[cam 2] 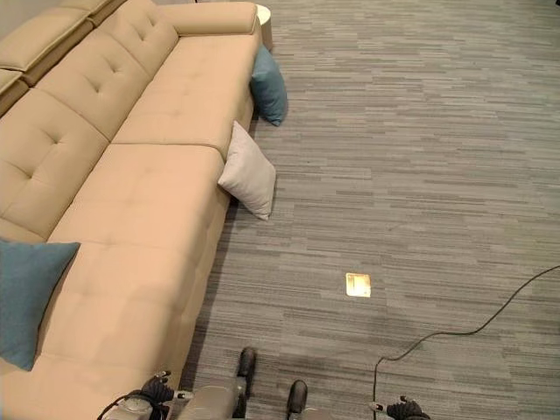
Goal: Pick up all the scattered cushions and arrange them neatly on the sofa.
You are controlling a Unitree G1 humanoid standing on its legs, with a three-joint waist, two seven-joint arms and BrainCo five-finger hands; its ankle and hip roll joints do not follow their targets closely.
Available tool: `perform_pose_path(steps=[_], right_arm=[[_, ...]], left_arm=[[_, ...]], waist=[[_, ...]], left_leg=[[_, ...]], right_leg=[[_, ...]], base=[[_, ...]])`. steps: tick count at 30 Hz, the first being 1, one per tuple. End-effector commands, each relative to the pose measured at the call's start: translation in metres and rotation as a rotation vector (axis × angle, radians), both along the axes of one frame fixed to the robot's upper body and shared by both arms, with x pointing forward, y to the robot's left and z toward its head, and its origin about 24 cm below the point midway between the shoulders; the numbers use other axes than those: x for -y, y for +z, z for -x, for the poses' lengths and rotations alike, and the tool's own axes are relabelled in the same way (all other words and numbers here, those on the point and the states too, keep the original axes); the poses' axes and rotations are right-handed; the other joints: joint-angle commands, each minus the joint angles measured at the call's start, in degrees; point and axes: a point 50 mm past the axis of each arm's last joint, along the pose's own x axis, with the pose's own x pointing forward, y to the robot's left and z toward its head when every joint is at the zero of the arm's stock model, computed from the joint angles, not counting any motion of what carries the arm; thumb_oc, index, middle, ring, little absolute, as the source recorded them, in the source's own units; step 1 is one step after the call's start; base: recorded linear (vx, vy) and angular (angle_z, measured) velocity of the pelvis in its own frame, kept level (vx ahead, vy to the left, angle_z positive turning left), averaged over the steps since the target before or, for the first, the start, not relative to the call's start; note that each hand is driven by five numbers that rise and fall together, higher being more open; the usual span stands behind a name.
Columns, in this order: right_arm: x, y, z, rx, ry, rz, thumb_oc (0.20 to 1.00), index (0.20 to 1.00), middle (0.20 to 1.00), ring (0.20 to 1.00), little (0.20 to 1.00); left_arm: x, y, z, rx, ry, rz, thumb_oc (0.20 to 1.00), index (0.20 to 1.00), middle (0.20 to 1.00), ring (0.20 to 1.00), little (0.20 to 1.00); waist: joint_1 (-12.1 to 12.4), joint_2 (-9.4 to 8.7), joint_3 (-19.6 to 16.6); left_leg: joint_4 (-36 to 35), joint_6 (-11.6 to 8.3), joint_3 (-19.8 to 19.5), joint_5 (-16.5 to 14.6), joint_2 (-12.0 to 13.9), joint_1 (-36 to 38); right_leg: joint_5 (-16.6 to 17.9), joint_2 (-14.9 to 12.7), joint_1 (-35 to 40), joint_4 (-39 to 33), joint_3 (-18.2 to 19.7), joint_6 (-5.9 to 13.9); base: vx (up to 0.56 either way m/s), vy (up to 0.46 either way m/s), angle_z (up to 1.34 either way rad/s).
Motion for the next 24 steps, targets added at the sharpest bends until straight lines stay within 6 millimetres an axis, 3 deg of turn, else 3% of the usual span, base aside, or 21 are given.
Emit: perform_pose_path(steps=[1,3,4,5,6,7,8,9,10,11,14,15,16,20,21,22,23,24], right_arm=[[0.000,0.000,0.002,-0.010,0.047,0.018,1.000,1.000,1.000,1.000,1.000],[-0.002,0.000,0.000,-0.004,0.059,0.012,1.000,1.000,1.000,1.000,1.000],[-0.006,0.001,-0.010,0.017,0.089,0.009,1.000,1.000,1.000,1.000,1.000],[-0.006,0.001,-0.010,0.017,0.089,0.010,1.000,1.000,1.000,1.000,1.000],[-0.009,0.002,-0.017,0.035,0.103,0.006,1.000,1.000,1.000,1.000,1.000],[-0.009,0.002,-0.017,0.035,0.103,0.006,1.000,1.000,1.000,1.000,1.000],[-0.013,0.004,-0.027,0.065,0.122,-0.002,1.000,1.000,1.000,1.000,1.000],[-0.014,0.004,-0.028,0.068,0.125,-0.003,1.000,1.000,1.000,1.000,1.000],[-0.016,0.004,-0.029,0.069,0.137,-0.002,1.000,1.000,1.000,1.000,1.000],[-0.016,0.004,-0.030,0.061,0.158,0.001,1.000,1.000,1.000,1.000,1.000],[-0.015,0.005,-0.031,0.060,0.168,0.006,1.000,1.000,1.000,1.000,1.000],[-0.015,0.005,-0.031,0.060,0.168,0.007,1.000,1.000,1.000,1.000,1.000],[-0.015,0.004,-0.029,0.055,0.153,0.005,1.000,1.000,1.000,1.000,1.000],[-0.013,0.002,-0.019,0.022,0.143,0.003,1.000,1.000,1.000,1.000,1.000],[-0.012,0.000,-0.013,0.008,0.135,0.001,1.000,1.000,1.000,1.000,1.000],[-0.008,-0.001,-0.006,-0.001,0.102,0.004,1.000,1.000,1.000,1.000,1.000],[-0.004,0.000,-0.004,0.007,0.076,0.017,1.000,1.000,1.000,1.000,1.000],[-0.002,0.001,-0.005,0.026,0.042,0.015,1.000,1.000,1.000,1.000,1.000]], left_arm=[[-0.007,0.003,-0.006,0.022,0.016,-0.028,1.000,1.000,1.000,1.000,1.000],[-0.008,0.004,-0.006,0.024,0.016,-0.029,1.000,1.000,1.000,1.000,1.000],[-0.010,0.006,-0.012,0.046,0.016,-0.034,1.000,1.000,1.000,1.000,1.000],[-0.010,0.006,-0.012,0.046,0.016,-0.033,1.000,1.000,1.000,1.000,1.000],[-0.011,0.008,-0.016,0.063,0.020,-0.031,1.000,1.000,1.000,1.000,1.000],[-0.011,0.008,-0.016,0.063,0.020,-0.031,1.000,1.000,1.000,1.000,1.000],[-0.011,0.011,-0.023,0.091,0.020,-0.031,1.000,1.000,1.000,1.000,1.000],[-0.011,0.012,-0.025,0.095,0.012,-0.035,1.000,1.000,1.000,1.000,1.000],[-0.010,0.012,-0.027,0.101,0.005,-0.038,1.000,1.000,1.000,1.000,1.000],[-0.009,0.014,-0.032,0.120,0.006,-0.030,1.000,1.000,1.000,1.000,1.000],[-0.006,0.014,-0.036,0.124,-0.008,-0.026,1.000,1.000,1.000,1.000,1.000],[-0.005,0.014,-0.036,0.124,-0.008,-0.025,1.000,1.000,1.000,1.000,1.000],[-0.004,0.015,-0.039,0.128,-0.033,-0.030,1.000,1.000,1.000,1.000,1.000],[-0.002,0.011,-0.031,0.102,-0.026,-0.028,1.000,1.000,1.000,1.000,1.000],[-0.001,0.009,-0.027,0.092,-0.011,-0.022,1.000,1.000,1.000,1.000,1.000],[0.003,0.008,-0.026,0.087,-0.021,-0.011,1.000,1.000,1.000,1.000,1.000],[0.007,0.009,-0.031,0.097,-0.031,-0.002,1.000,1.000,1.000,1.000,1.000],[0.009,0.010,-0.036,0.113,-0.038,0.003,1.000,1.000,1.000,1.000,1.000]], waist=[[0.8,-2.07,-2.7],[1.3,-2.18,-2.9],[1.9,-2.36,-2.3],[1.9,-2.30,-2.5],[2.0,-2.19,-1.8],[2.0,-2.13,-2.0],[1.0,-1.30,-0.8],[0.5,-0.69,-0.5],[0.1,-0.20,-0.5],[-0.4,0.25,-0.5],[-2.0,-0.77,-0.1],[-2.0,-0.57,0.1],[-4.1,-0.88,0.0],[-5.2,-1.06,-1.2],[-5.5,-0.97,-1.8],[-5.7,-1.04,-1.5],[-5.4,-1.73,0.0],[-4.4,-3.00,1.4]], left_leg=[[4.5,5.90,-0.5,-2.0,-2.8,-0.6],[4.6,6.47,0.0,-2.8,-2.7,0.3],[4.8,8.11,0.3,-4.4,-3.0,2.6],[4.9,8.09,0.3,-4.4,-2.9,2.4],[4.9,9.09,0.0,-5.3,-3.3,3.8],[4.9,9.07,0.0,-5.2,-3.2,3.6],[4.7,9.98,-1.4,-5.9,-2.9,6.1],[4.2,10.22,-2.0,-6.4,-2.4,7.3],[3.4,10.25,-2.3,-6.9,-2.0,8.7],[2.1,9.91,-2.8,-8.1,-1.4,11.2],[1.4,9.11,-3.8,-10.5,-2.2,14.8],[1.4,9.07,-3.8,-10.7,-2.0,15.1],[0.8,8.61,-6.6,-12.0,-2.1,17.6],[3.3,7.33,-8.6,-13.7,-1.3,19.8],[6.4,6.78,-8.6,-13.1,-0.8,20.0],[15.6,4.73,-7.3,-8.2,-0.1,16.9],[24.6,3.79,-4.5,-5.5,0.9,10.7],[30.8,4.83,-3.7,-5.7,0.0,5.2]], right_leg=[[-4.1,-1.9,3.6,7.1,0.0,10.98],[-4.1,-2.3,3.0,10.5,0.2,11.57],[-1.0,-3.8,-0.6,19.7,0.5,13.66],[-0.9,-3.7,-0.8,19.7,0.5,13.64],[2.2,-4.5,-3.2,25.5,0.6,14.76],[2.4,-4.4,-3.4,25.4,0.6,14.74],[5.1,-3.9,-7.5,32.8,1.8,14.74],[4.7,-4.2,-9.9,35.0,1.4,14.13],[3.8,-5.1,-11.9,34.8,0.0,13.40],[1.9,-5.7,-14.2,29.3,-2.0,12.13],[4.3,-4.8,-16.4,15.4,-0.6,12.46],[4.4,-4.5,-15.9,15.0,-0.7,12.44],[7.3,-2.7,-18.4,7.2,6.7,13.23],[9.2,-2.5,-17.3,7.2,8.5,13.44],[9.0,-2.2,-16.6,8.1,7.8,12.52],[7.9,-2.3,-14.2,8.3,7.0,11.20],[7.3,-3.3,-12.6,8.3,5.8,10.32],[5.4,-3.2,-10.2,7.9,5.3,8.60]], base=[[0.36,0.111,-0.62],[0.25,0.096,-0.56],[0.27,0.107,-0.57],[0.25,0.111,-0.53],[0.09,0.041,-0.56],[0.24,0.089,-0.45],[0.24,0.082,-0.19],[0.35,0.105,-0.03],[0.43,0.045,-0.03],[0.44,-0.011,-0.05],[0.38,-0.098,-0.13],[0.46,-0.145,0.06],[0.45,-0.157,0.25],[0.38,-0.181,0.74],[0.34,-0.218,0.90],[0.36,-0.312,0.66],[0.31,-0.449,0.98],[0.12,-0.302,0.84]])
